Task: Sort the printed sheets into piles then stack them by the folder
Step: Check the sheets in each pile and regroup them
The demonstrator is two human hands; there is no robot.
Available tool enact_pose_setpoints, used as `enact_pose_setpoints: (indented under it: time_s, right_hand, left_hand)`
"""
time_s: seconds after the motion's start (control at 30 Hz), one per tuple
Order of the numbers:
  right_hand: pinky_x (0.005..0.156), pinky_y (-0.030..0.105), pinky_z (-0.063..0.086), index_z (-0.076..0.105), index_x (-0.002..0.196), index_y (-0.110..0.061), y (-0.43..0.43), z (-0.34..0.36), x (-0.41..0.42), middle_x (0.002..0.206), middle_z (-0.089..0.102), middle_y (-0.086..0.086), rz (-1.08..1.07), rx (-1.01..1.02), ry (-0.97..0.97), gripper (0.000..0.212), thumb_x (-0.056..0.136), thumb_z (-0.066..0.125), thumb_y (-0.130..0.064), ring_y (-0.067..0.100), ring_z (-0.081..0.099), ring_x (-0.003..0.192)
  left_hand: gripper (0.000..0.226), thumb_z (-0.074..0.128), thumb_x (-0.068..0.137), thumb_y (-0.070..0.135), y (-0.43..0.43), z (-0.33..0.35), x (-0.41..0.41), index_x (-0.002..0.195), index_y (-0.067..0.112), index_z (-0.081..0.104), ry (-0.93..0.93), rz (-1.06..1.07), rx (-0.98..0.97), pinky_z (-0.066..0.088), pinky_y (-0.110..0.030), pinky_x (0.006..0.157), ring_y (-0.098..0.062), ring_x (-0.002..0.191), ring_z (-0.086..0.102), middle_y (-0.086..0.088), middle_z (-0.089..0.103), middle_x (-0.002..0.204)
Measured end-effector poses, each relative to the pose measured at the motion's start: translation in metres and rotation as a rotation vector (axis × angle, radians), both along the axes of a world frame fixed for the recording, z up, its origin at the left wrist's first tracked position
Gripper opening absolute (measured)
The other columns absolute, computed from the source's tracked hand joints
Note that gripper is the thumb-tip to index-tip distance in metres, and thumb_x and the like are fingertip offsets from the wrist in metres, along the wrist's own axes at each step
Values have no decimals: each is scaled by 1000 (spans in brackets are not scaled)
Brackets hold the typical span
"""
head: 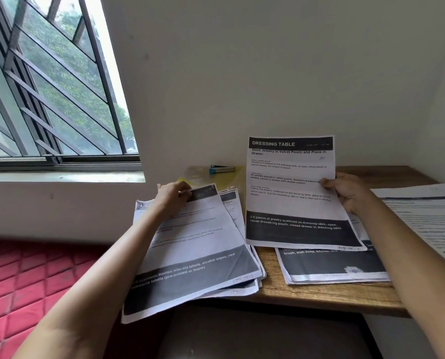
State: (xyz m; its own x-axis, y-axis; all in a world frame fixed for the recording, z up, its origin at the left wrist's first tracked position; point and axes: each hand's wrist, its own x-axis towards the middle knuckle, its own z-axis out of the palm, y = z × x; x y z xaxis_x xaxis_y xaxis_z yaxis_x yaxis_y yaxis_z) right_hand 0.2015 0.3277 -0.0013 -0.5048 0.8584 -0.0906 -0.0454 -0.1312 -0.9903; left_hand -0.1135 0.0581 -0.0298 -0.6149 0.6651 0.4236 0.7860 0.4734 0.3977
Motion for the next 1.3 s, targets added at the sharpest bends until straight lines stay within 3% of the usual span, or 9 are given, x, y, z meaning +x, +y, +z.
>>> enact_pose_setpoints:
  time_s: [0.17,0.4,0.47,0.57,0.73,0.87,0.97,1.13,1.3]
  right_hand:
    - [52,37,57,61,84,-9,0,-1,-1,119,61,23,-17,-8,2,13,86,61,4,25,62,74]
    - [71,43,52,63,95,-2,5,0,0,121,60,24,-61,4,-13,12,86,61,4,25,60,73]
    - [63,38,54,62,107,2,4,0,2,122,60,23,-81,23,-28,21,87,60,5,23,59,71]
    - [41,28,52,61,84,-6,1,3,3,118,61,21,-83,34,-42,13,88,58,5,21,58,69]
    - [39,28,52,61,85,-7,4,4,2,120,61,22,-89,28,-60,11,88,59,4,21,59,68]
    - [37,29,51,59,78,-11,4,4,2,119,61,22,-95,40,-59,18,88,59,4,22,59,68]
    - [36,27,51,58,77,-11,4,4,3,119,62,22,-98,50,-74,18,88,60,3,21,59,67]
    - [38,28,51,58,78,-11,4,4,3,119,62,22,-101,56,-76,18,88,60,3,21,59,67]
    - [63,41,52,62,92,-3,7,4,2,120,61,23,-88,29,-53,9,87,60,4,24,60,70]
  left_hand:
    - [36,56,95,37,26,12,26,124,17,60,85,-106,-107,26,-43,111,-28,122,53,-7,61,129]
    - [37,45,101,26,56,15,59,137,22,51,97,-347,-230,13,-49,113,-26,135,39,-6,46,145]
    - [35,43,101,26,59,10,62,135,28,53,64,-383,-219,7,-54,114,-24,140,32,-9,44,145]
    - [32,44,101,26,60,5,63,128,31,59,35,-408,-161,7,-56,115,-22,142,29,-11,46,143]
    - [27,45,101,27,59,3,64,118,26,66,48,-406,-131,18,-47,113,-20,135,37,-10,52,135]
    - [23,49,98,26,57,1,64,104,12,67,45,-432,-38,39,-34,92,-22,100,53,-8,59,112]
    - [21,51,98,21,56,1,65,99,5,65,18,-398,44,35,-24,80,-25,101,53,-11,58,111]
    - [17,56,95,23,56,0,62,91,9,64,-67,-308,120,41,-29,82,-21,99,52,-7,55,109]
    - [6,65,85,15,56,1,59,85,12,59,-202,-192,166,32,-23,74,-21,95,50,-7,52,107]
